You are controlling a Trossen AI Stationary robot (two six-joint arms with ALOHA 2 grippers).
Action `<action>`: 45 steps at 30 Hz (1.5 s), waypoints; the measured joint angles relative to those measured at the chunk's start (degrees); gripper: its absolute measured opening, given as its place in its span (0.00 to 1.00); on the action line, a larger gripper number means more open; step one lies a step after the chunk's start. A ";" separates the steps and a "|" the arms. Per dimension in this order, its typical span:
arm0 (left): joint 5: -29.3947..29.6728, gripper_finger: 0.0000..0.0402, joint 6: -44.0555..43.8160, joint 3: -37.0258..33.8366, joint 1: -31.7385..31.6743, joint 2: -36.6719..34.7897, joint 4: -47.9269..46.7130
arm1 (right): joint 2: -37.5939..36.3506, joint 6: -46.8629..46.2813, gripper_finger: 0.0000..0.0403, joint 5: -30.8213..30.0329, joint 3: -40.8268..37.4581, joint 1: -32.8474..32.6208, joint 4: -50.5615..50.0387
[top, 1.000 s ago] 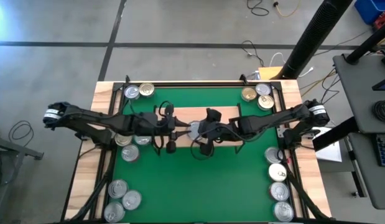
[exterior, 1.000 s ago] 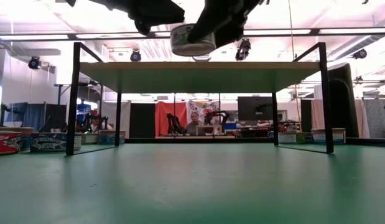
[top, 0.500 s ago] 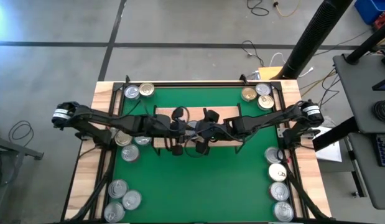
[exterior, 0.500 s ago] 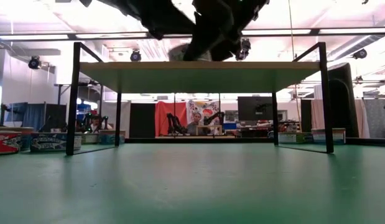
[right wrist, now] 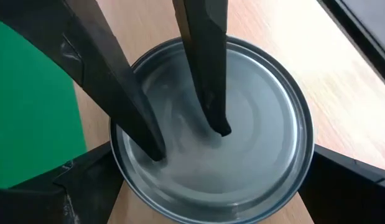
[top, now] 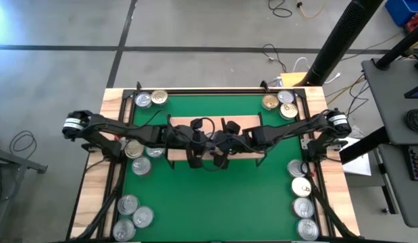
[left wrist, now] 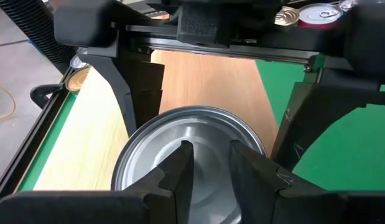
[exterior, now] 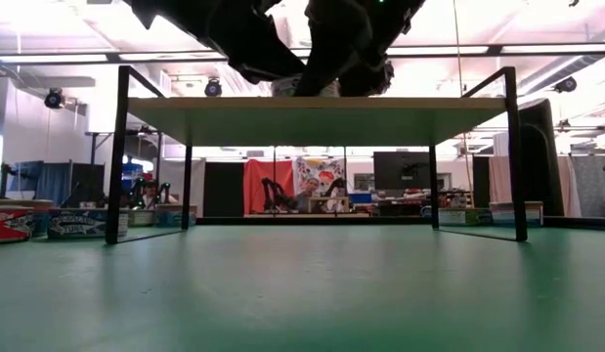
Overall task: Stack canned seafood by type on shelf
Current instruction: Put the top green tuna can into the shelf
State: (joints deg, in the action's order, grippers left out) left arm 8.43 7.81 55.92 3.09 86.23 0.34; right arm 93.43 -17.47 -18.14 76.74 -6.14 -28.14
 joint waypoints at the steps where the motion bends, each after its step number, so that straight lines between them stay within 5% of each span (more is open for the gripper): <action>1: -0.02 0.23 -0.02 0.00 0.00 0.07 -0.05 | 0.00 -0.06 0.99 0.16 0.31 -0.01 -0.74; 20: -1.19 0.23 -0.31 -0.47 0.24 -1.06 0.84 | -0.06 2.53 0.99 0.13 14.24 -0.22 -23.00; 30: -4.63 0.23 -0.23 -0.81 0.72 -18.36 -5.50 | 0.48 1.94 0.98 -4.93 16.53 -0.21 -14.76; 35: -4.65 0.23 -0.79 -2.82 3.55 -26.87 -5.27 | 1.87 1.72 0.85 -5.00 15.45 -0.15 -10.69; 45: -4.63 0.23 -1.68 -11.47 11.56 -31.51 1.78 | 6.44 -1.20 0.40 -3.87 15.37 0.31 -9.05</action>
State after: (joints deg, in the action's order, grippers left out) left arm 3.79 6.13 44.45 14.66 54.72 2.12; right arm 99.87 -18.68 -22.01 92.12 -5.83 -37.19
